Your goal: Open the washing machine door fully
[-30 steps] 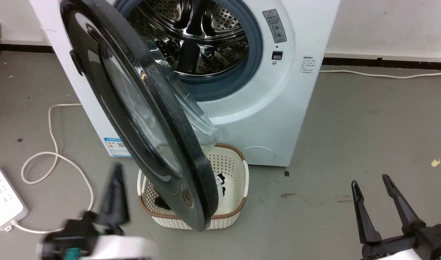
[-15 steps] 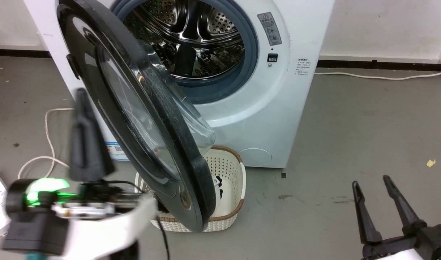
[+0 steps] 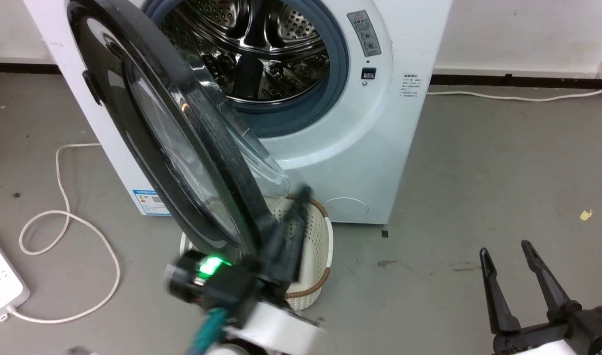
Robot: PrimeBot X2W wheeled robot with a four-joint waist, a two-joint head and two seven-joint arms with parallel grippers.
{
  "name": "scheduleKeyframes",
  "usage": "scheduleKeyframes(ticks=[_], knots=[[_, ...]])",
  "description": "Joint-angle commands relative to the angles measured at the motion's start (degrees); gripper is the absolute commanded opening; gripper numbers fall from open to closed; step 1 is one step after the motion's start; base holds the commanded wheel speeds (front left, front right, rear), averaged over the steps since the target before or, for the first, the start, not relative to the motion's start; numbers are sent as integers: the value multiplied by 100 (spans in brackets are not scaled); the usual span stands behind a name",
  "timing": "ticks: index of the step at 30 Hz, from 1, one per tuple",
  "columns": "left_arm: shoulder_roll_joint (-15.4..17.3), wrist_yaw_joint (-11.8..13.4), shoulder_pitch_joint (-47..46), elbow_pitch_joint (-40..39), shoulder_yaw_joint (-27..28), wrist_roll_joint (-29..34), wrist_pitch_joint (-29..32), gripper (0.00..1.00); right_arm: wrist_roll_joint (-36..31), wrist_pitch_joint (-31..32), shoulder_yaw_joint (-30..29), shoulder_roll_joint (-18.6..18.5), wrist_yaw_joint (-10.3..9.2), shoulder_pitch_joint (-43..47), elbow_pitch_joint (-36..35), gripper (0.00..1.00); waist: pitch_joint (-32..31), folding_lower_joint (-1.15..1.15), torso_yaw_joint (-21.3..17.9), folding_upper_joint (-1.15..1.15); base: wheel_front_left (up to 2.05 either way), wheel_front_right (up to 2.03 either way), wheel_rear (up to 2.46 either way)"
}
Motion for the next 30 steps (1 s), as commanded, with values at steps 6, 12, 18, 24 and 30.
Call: scheduleKeyframes(ticks=[6, 12, 18, 24, 30], knots=[[11, 3, 32, 936, -393, -261, 253, 0, 34, -26, 73, 26, 5, -108, 16, 100, 99, 0, -73, 0, 0, 0, 0], [15, 153, 5, 1831, -294, -466, 302, 0, 61, -26, 56, 26, 5, -120, 32, 100, 147, 0, -59, 0, 0, 0, 0], [74, 223, 18, 2130, -128, -553, 139, 0, 82, -26, 16, 26, 5, -67, 65, 100, 72, 0, 152, 0, 0, 0, 0], [170, 227, 220, 2233, -118, -618, 87, 0, 121, -26, 6, 26, 5, 32, 102, 100, -112, 0, 625, 0, 0, 0, 0], [324, 267, 506, 2167, -111, -659, 130, 0, 204, -26, -18, 26, 5, 135, 145, 100, -290, 0, 1318, 0, 0, 0, 0]])
